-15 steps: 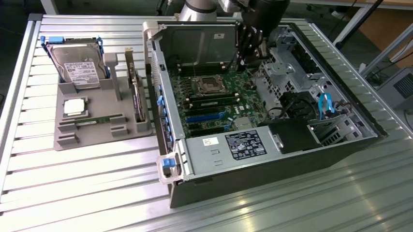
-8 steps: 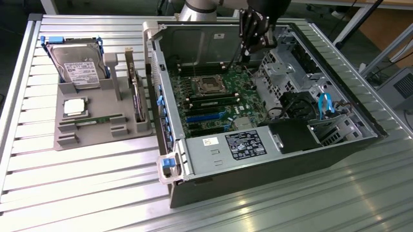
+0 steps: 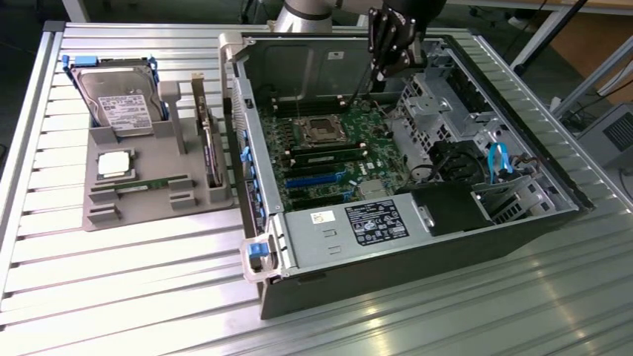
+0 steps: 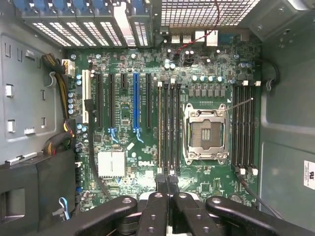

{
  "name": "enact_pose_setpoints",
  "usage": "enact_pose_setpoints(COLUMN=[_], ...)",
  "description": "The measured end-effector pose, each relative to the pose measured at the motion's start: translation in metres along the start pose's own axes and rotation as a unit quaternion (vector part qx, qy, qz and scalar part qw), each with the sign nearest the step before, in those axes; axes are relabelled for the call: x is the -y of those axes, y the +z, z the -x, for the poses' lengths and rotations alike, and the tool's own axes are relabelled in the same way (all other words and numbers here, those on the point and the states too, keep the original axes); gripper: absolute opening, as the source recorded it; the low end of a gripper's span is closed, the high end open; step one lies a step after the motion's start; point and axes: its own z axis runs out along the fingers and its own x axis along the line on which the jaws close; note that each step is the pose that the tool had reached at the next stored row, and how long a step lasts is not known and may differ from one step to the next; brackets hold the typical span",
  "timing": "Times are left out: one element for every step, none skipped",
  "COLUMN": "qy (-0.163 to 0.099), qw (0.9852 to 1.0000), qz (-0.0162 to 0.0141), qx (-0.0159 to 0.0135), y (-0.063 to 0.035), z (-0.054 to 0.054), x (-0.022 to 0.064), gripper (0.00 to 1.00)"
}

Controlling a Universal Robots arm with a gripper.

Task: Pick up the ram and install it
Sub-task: 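Press down the ram until it locks into place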

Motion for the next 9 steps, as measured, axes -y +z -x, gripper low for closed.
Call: enact_pose_setpoints(qy=[0.000, 0.000, 0.000, 0.000, 0.000, 0.000, 0.000, 0.000, 0.000], qw=[1.0000, 1.0000, 1.0000, 1.0000, 1.0000, 1.0000, 1.0000, 1.0000, 1.0000], qz=[0.0000, 0.0000, 0.0000, 0.0000, 0.0000, 0.0000, 0.0000, 0.0000, 0.0000], qx=[0.0000, 0.0000, 0.0000, 0.0000, 0.0000, 0.0000, 0.0000, 0.0000, 0.0000], y=[0.0000, 0.0000, 0.0000, 0.0000, 0.0000, 0.0000, 0.0000, 0.0000, 0.0000], z=[0.0000, 0.0000, 0.0000, 0.0000, 0.0000, 0.0000, 0.0000, 0.0000, 0.0000], x=[0.0000, 0.0000, 0.0000, 0.0000, 0.0000, 0.0000, 0.0000, 0.0000, 0.0000], gripper=[0.10, 0.10, 0.10, 0.10, 0.10, 0.10, 0.10, 0.10, 0.10])
